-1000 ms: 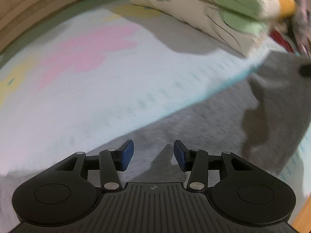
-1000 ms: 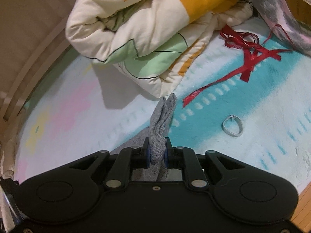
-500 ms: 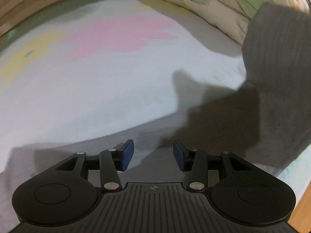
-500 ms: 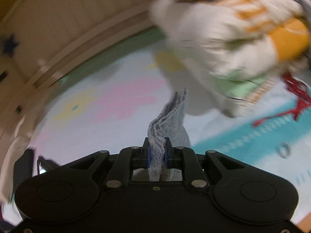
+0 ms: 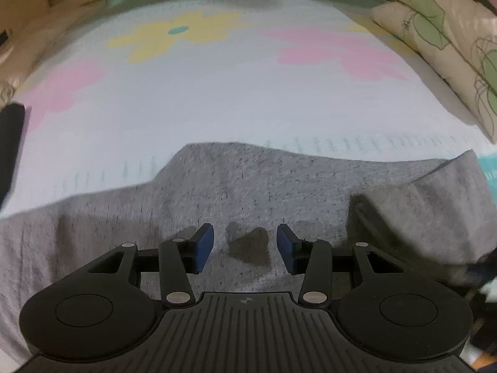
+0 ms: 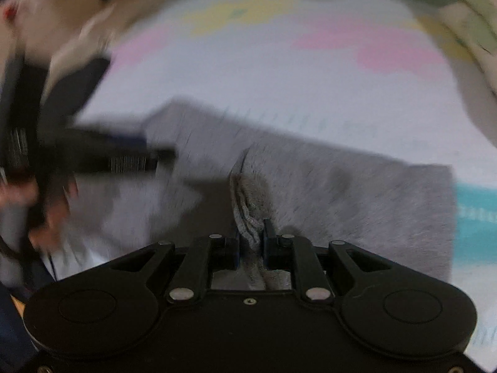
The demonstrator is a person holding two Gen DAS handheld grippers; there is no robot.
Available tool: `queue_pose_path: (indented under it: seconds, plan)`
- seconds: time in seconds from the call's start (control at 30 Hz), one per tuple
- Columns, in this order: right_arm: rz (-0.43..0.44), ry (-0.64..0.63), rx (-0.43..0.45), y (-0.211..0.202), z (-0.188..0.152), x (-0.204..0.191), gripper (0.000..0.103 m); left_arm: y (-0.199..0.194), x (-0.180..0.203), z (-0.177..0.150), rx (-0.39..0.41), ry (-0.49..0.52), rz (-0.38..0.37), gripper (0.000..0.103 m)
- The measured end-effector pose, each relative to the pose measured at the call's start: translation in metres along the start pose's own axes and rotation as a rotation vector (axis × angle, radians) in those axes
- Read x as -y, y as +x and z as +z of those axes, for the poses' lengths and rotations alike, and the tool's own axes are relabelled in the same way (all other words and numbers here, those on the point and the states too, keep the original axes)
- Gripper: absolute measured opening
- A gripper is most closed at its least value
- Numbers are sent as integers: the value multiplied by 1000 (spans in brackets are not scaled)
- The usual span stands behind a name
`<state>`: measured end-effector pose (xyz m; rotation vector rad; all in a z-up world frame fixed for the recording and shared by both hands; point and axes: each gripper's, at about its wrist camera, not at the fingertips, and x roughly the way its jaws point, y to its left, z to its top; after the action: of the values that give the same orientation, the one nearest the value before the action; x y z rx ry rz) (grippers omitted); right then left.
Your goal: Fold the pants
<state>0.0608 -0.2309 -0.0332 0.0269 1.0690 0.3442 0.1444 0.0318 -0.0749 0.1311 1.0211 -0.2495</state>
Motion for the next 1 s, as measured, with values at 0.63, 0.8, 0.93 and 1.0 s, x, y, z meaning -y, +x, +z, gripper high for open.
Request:
queue_pose_path:
  seconds: [0.63, 0.8, 0.93, 1.0]
  plan:
    - [-389, 118, 75, -11, 0, 67, 69, 7, 51, -23, -73, 60, -315, 45]
    - [-378, 216, 26, 13, -19, 87, 69, 19, 68, -31, -86, 119, -314, 49]
    - [-384, 215, 61, 19, -30, 87, 76, 23, 71, -30, -70, 111, -326, 62]
    - [-402, 220, 85, 22, -35, 84, 82, 22, 71, -32, -61, 103, -333, 66]
